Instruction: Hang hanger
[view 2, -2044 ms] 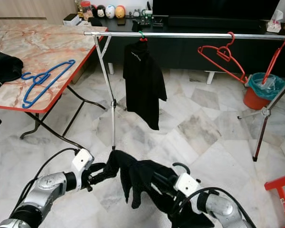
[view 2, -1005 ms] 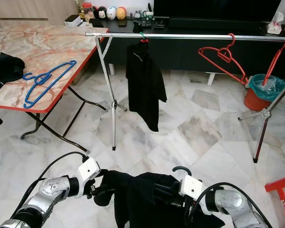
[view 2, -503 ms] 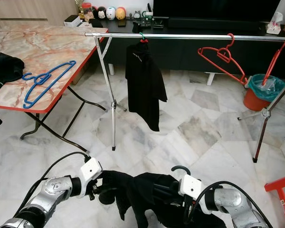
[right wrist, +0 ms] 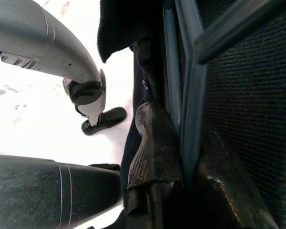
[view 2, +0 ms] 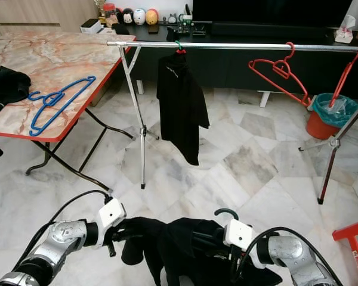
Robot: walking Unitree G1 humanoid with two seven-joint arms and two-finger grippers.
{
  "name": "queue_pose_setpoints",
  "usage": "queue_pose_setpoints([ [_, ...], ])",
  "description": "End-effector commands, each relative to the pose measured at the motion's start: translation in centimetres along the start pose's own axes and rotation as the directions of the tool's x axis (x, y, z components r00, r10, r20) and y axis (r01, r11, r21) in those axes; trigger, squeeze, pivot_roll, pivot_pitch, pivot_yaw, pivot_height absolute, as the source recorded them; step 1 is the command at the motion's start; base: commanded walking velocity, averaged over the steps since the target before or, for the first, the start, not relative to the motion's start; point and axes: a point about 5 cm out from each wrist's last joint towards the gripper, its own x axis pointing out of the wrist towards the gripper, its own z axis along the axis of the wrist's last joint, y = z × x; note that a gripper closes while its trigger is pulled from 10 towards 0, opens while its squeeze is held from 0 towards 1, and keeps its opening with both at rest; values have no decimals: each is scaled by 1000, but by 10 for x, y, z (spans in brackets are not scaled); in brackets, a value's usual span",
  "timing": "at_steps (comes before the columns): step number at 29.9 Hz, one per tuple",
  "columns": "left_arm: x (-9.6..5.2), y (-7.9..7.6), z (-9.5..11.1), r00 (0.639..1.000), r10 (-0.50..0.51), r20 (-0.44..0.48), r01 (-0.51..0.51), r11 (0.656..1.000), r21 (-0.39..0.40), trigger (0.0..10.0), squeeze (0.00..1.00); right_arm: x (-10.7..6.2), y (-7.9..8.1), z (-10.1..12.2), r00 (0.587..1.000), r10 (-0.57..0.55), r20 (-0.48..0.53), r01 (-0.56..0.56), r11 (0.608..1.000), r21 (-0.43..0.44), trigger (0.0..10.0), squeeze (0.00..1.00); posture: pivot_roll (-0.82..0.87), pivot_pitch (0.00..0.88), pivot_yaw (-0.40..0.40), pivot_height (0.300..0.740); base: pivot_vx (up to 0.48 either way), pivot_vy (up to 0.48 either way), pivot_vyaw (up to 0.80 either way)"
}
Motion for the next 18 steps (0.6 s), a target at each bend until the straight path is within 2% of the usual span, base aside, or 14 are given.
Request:
queue_pose_setpoints([
  [1,-1,-4,-4,997,-57,-42,58,998,17,0,0,-1,-5,7,1000,-2,13,2,999,-34,0,0,-41,19,15,740,0,0,0],
  [12,-4,1,0,999,-41,-34,42,999,30,0,0,0,-6,9,1000,8,7,-8,999,-45,0,0,-41,25,14,740,0,0,0],
  [14,-10,10,4,1000,4,-27,-3,999,40,0,0,0,-5,6,1000,12,-16,-13,999,-51,0,0,-38,31,13,740,0,0,0],
  [16,-12,12,5,1000,15,-25,-14,999,40,0,0,0,-5,5,1000,13,-22,-15,998,-53,0,0,-38,31,13,740,0,0,0],
  [18,-23,23,8,998,64,-25,-63,996,56,0,0,0,-4,1,998,19,-59,-23,997,-68,0,0,-35,36,13,740,0,0,0],
])
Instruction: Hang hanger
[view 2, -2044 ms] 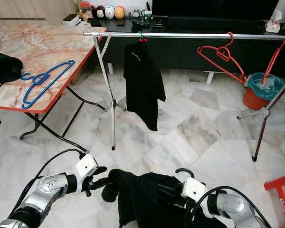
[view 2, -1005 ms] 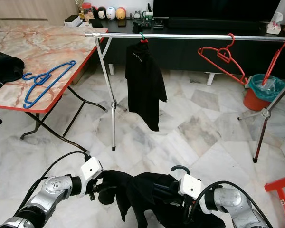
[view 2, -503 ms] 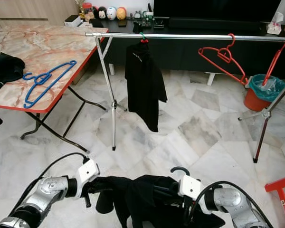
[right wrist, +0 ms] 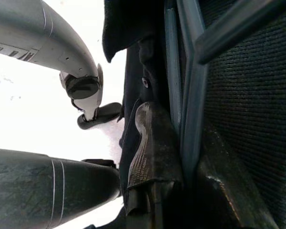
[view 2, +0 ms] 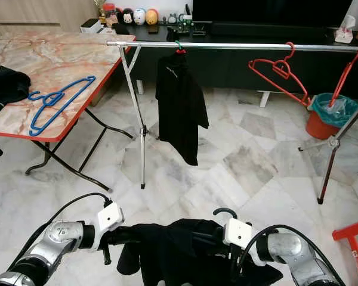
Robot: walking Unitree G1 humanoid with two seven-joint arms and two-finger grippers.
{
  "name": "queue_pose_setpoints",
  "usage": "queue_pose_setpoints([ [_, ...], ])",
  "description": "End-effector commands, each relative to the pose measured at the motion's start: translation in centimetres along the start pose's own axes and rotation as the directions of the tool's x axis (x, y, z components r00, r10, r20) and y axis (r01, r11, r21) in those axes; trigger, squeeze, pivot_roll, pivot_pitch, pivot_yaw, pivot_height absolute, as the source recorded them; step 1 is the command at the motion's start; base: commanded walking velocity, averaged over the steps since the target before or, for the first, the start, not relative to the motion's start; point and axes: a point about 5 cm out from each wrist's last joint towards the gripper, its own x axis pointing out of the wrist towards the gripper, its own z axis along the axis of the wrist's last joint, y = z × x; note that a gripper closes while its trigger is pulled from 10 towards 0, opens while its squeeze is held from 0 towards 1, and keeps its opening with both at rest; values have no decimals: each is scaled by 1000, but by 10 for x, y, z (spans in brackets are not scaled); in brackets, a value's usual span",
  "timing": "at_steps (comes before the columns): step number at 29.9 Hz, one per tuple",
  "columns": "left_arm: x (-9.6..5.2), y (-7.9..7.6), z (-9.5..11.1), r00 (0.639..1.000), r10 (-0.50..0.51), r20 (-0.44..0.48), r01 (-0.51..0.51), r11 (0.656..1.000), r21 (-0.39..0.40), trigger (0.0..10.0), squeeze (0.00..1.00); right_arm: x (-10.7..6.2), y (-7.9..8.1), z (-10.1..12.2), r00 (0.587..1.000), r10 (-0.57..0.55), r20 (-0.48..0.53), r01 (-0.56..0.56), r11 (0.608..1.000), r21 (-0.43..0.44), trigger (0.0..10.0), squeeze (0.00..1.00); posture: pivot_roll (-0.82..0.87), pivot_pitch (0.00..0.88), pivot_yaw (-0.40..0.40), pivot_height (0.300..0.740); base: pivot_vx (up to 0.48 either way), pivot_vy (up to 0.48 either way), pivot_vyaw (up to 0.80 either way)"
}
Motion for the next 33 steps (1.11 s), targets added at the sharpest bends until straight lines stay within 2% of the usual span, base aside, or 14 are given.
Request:
queue_pose_setpoints([
  [1,-19,20,6,995,99,0,-99,995,26,0,0,-2,1,-6,999,12,-46,-12,1000,-12,0,0,-35,36,13,740,0,0,0],
  [7,-26,22,7,997,75,-13,-74,997,37,0,0,0,4,-9,997,24,-79,-26,999,-26,0,0,-29,39,12,740,0,0,0],
  [18,-21,4,1,988,-112,-110,120,990,70,39,0,-1,4,-11,995,29,-100,-33,999,-43,0,0,-32,41,12,740,0,0,0],
  [19,-20,2,0,986,-116,-121,127,988,86,6039,0,0,4,-11,995,28,-99,-32,999,-42,0,0,-32,41,12,740,0,0,0],
  [20,-18,2,1,987,-110,-117,120,989,82,9137,0,0,4,-11,995,29,-99,-33,999,-43,0,0,-32,41,12,740,0,0,0],
  [21,-18,2,1,987,-110,-117,120,989,82,10000,0,0,4,-11,995,29,-99,-33,999,-43,0,0,-32,41,12,740,0,0,0],
  [25,-14,1,1,989,-99,-106,107,991,80,10000,0,2,4,-9,995,30,-91,-34,998,-43,0,0,-32,42,13,740,0,0,0],
  [26,-13,-2,0,988,-114,-109,122,990,67,10000,757,3,4,-9,996,30,-87,-34,998,-43,0,0,-32,41,12,740,0,0,0],
  [27,-13,-2,0,988,-114,-109,122,990,67,10000,757,3,4,-9,996,30,-87,-34,998,-43,0,0,-32,41,12,740,0,0,0],
  [28,-14,-3,0,986,-126,-108,133,989,59,10000,1000,3,4,-8,996,30,-81,-33,998,-44,0,0,-32,43,12,740,0,0,0],
  [33,-14,-5,-1,982,-143,-121,151,987,63,10000,1000,2,1,-7,997,25,-79,-29,998,-49,0,0,-32,43,10,740,0,0,0],
])
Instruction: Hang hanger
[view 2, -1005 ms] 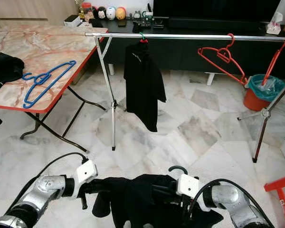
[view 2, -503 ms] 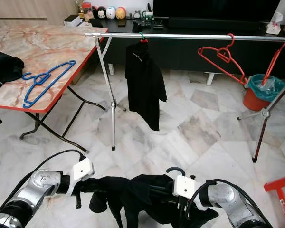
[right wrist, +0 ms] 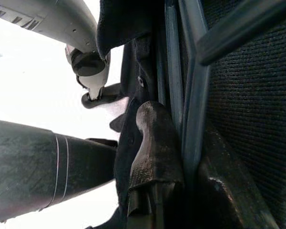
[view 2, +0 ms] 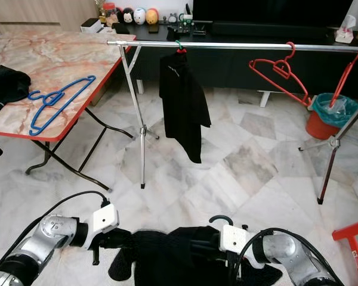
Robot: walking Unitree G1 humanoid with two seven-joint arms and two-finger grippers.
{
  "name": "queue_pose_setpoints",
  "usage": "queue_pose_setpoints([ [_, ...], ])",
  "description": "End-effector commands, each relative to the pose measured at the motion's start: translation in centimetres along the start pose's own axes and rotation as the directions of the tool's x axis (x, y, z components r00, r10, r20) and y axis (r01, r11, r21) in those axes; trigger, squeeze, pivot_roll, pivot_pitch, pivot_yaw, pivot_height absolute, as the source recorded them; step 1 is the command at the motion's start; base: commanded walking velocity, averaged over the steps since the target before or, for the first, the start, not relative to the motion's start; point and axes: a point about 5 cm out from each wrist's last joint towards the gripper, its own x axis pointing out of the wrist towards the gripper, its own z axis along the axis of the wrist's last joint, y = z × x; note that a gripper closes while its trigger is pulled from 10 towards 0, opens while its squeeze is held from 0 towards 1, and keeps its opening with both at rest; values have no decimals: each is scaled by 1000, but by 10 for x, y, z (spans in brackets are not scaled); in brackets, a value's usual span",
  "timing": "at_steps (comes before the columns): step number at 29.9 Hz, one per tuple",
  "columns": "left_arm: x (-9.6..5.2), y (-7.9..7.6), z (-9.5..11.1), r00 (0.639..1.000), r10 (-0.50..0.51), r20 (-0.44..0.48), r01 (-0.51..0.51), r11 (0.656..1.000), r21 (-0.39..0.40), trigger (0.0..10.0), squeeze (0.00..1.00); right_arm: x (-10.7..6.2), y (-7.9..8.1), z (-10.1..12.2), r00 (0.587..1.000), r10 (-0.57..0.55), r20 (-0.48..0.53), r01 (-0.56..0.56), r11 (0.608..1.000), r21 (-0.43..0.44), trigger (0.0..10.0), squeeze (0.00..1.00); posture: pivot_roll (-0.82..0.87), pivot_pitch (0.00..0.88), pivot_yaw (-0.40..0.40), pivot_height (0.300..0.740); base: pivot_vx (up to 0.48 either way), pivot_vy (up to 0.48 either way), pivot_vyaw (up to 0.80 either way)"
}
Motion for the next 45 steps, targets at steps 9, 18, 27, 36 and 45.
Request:
queue_pose_setpoints([
  [9,3,-7,-4,998,-43,-39,43,999,-1,10000,0,0,-6,8,999,-26,36,26,1000,-14,0,0,-30,42,11,740,0,0,0],
  [18,14,-7,-14,997,63,-43,-66,996,-62,10000,0,-6,-14,15,996,-52,77,53,998,-14,0,0,-38,42,11,740,0,0,0],
  [27,18,-6,-16,991,131,-20,-133,985,-107,10000,0,-8,-16,17,995,-47,85,49,999,-18,0,0,-37,41,10,740,0,0,0],
  [36,16,8,-12,960,280,-2,-278,952,-126,10000,1000,-8,-17,19,995,-43,89,45,999,-22,0,0,-37,42,10,740,0,0,0],
  [45,19,2,-13,977,211,16,-207,969,-138,10000,1000,-8,-16,19,995,-40,92,43,999,-22,0,0,-36,42,11,740,0,0,0],
])
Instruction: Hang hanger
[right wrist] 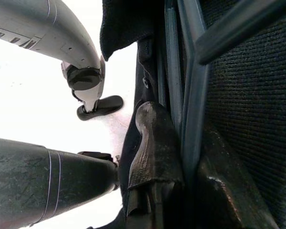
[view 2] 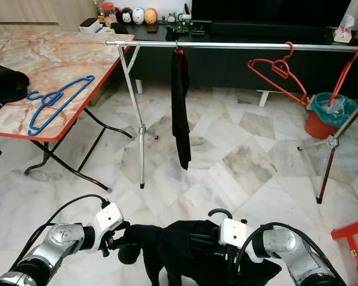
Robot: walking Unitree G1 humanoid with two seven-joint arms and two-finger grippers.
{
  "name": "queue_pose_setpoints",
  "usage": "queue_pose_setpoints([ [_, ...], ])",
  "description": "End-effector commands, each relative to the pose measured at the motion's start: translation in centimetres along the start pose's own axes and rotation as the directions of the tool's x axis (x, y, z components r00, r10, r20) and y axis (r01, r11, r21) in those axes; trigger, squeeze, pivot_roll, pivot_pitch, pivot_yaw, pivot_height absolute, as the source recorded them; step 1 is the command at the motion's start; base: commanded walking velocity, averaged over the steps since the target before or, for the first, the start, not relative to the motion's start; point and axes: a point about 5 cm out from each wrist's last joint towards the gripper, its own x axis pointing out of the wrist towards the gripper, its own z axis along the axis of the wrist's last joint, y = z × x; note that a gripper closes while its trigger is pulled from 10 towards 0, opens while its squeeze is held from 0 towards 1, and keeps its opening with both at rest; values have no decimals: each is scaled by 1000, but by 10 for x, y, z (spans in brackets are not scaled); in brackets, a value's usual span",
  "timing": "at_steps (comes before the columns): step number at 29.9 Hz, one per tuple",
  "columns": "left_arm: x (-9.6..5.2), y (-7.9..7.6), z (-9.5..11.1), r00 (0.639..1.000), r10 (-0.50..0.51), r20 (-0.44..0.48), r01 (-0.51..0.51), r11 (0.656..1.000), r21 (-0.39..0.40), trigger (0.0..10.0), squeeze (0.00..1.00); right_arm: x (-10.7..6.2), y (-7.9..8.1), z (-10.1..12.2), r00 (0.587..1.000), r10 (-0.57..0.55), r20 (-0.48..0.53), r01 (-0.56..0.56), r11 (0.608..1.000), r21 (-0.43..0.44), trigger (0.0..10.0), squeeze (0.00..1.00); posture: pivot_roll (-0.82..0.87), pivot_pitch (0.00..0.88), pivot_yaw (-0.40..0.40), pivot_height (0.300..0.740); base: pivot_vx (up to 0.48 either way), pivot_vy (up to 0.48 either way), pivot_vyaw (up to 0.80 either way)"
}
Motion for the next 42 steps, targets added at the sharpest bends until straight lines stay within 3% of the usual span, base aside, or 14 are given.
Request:
queue_pose_setpoints([
  [1,0,-3,-2,999,-39,3,39,999,-23,10000,1000,-4,-8,7,999,-29,29,29,999,-17,0,0,-37,42,11,740,0,0,0],
  [2,1,-7,-4,997,-81,-6,81,996,-35,10000,1000,-4,-8,7,999,-28,28,28,999,-17,0,0,-36,41,11,740,0,0,0],
  [6,3,-10,-7,998,-62,-19,61,998,-13,10000,1000,-4,-7,8,999,-24,31,24,1000,-19,0,0,-38,42,12,740,0,0,0],
  [7,3,-10,-7,998,-58,-19,58,998,-14,10000,384,-3,-7,8,999,-23,31,23,1000,-20,0,0,-39,42,12,740,0,0,0],
  [8,4,-10,-7,998,-60,-20,60,998,-16,10000,0,-3,-7,9,999,-21,33,22,1000,-20,0,0,-39,42,12,740,0,0,0],
  [13,4,-10,-7,998,-65,-20,64,998,-22,9725,0,-3,-7,9,999,-19,33,20,1000,-20,0,0,-38,42,12,740,0,0,0],
  [15,4,-10,-8,996,-83,-31,82,996,-35,0,0,-3,-7,9,999,-20,34,21,1000,-23,0,0,-40,41,11,740,0,0,0],
  [21,3,-12,-9,994,-108,-33,107,994,-16,0,0,-3,-7,12,999,-16,40,18,999,-29,0,0,-40,42,11,740,0,0,0],
  [25,0,-14,-13,986,-140,-89,143,989,36,0,0,-2,-6,12,999,-8,43,9,999,-32,0,0,-39,43,10,740,0,0,0],
  [42,2,-5,-1,997,-73,-19,74,997,23,0,0,1,-4,14,999,9,41,-7,999,-34,0,0,-38,42,9,740,0,0,0],
])
